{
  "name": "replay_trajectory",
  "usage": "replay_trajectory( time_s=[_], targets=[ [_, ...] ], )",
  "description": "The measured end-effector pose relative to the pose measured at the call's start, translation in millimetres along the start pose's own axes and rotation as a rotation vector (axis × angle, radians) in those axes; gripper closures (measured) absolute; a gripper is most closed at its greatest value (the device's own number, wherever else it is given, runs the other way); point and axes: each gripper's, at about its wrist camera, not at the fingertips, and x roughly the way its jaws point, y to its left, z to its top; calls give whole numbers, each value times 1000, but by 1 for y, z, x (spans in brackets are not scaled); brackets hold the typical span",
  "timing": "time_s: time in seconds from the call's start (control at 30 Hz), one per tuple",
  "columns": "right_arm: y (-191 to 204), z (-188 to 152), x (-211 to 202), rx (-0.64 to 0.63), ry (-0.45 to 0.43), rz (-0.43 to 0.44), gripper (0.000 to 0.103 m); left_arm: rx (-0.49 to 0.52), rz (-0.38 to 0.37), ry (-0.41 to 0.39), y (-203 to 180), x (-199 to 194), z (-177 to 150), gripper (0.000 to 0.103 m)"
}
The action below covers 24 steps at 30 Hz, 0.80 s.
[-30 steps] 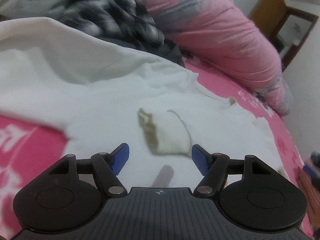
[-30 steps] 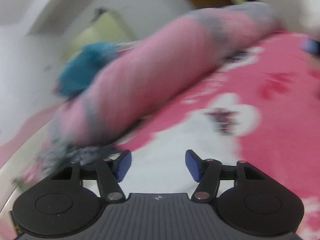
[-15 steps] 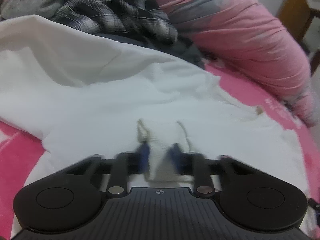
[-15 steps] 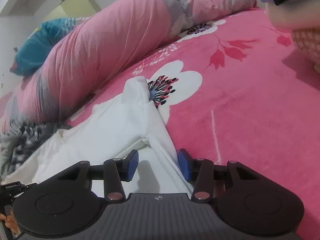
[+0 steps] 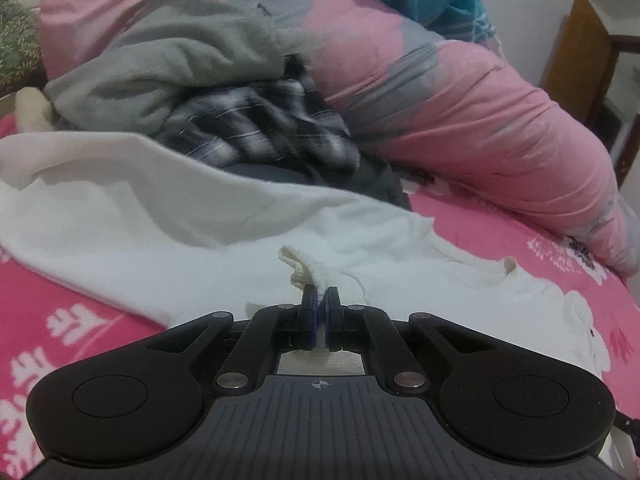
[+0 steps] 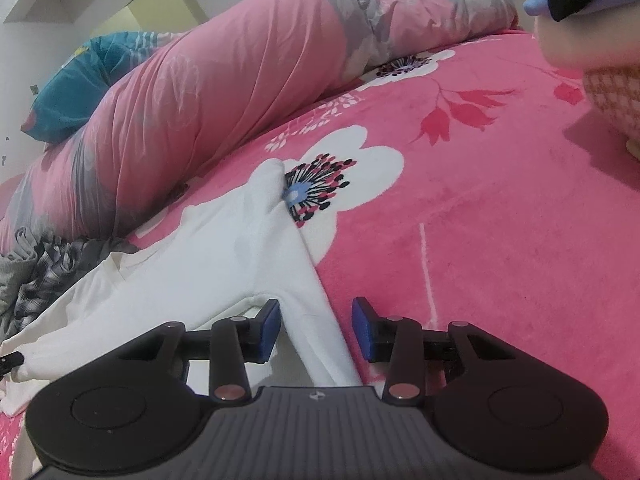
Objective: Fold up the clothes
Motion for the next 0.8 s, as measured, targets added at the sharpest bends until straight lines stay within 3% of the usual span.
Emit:
replay_trajectory(
  time_s=[0.33,0.43,0.5,0.6,0.7,0.8],
  targets=[
    [1,0,1,-9,2,-6,61,-25,57,50,21,6,-30,102],
    [1,-1,0,-6,1,-6,61,-27,37,65,28,9,-41,99],
    [0,-1,0,-5,1,-5,61,-25,7,47,35,5,-44,96],
    [1,-1,-1,-3,2,-5,61,1,32,-4,44,-9,-45,82],
    [1,-1,-1,-4,1,-7,61,17,83,-50,50,-24,-37,82],
    [2,-2,-1,-6,1,-9,61,38,39,-62,35,-29,-22,81]
  ],
)
